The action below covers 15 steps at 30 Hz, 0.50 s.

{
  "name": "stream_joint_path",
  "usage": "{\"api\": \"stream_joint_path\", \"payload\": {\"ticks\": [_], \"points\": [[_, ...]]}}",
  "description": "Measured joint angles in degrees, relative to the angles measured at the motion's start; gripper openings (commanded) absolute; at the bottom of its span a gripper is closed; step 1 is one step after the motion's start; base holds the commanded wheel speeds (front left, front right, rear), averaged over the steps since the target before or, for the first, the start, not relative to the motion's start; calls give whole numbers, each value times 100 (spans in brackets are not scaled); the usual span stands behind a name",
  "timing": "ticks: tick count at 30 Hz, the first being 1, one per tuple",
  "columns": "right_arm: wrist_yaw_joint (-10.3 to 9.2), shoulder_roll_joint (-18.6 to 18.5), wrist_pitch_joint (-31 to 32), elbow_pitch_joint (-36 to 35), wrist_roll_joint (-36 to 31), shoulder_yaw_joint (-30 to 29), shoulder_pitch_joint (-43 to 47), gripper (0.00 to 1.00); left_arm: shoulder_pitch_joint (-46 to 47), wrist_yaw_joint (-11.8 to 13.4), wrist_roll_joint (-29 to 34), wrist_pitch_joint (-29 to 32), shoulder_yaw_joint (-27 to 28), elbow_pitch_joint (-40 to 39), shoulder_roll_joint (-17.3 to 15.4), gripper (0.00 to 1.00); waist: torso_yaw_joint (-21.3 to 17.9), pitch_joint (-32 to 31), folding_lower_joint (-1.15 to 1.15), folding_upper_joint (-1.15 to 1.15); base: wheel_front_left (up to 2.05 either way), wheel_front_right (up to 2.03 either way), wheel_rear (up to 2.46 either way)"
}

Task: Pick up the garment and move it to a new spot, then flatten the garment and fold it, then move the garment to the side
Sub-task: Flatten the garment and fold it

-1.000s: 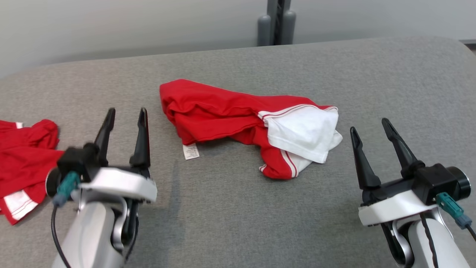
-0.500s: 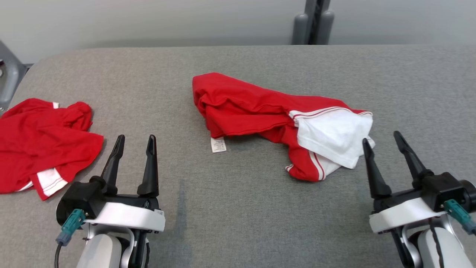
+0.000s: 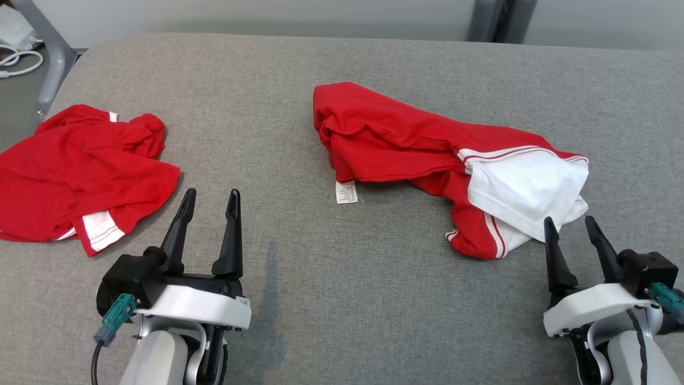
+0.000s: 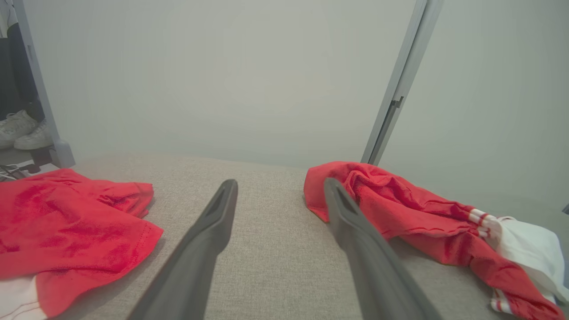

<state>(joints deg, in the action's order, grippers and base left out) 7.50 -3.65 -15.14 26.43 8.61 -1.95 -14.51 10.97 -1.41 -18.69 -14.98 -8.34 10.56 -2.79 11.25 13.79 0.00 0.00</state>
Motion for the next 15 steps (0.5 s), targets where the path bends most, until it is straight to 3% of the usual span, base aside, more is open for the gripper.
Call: {"api": "stream_joint_path", "payload": {"ticks": [15], "points": [[0, 58, 0, 803, 727, 43, -398, 100, 106, 47, -3, 0, -194, 44, 1, 100, 105, 153, 0, 0, 0, 0, 0]]}}
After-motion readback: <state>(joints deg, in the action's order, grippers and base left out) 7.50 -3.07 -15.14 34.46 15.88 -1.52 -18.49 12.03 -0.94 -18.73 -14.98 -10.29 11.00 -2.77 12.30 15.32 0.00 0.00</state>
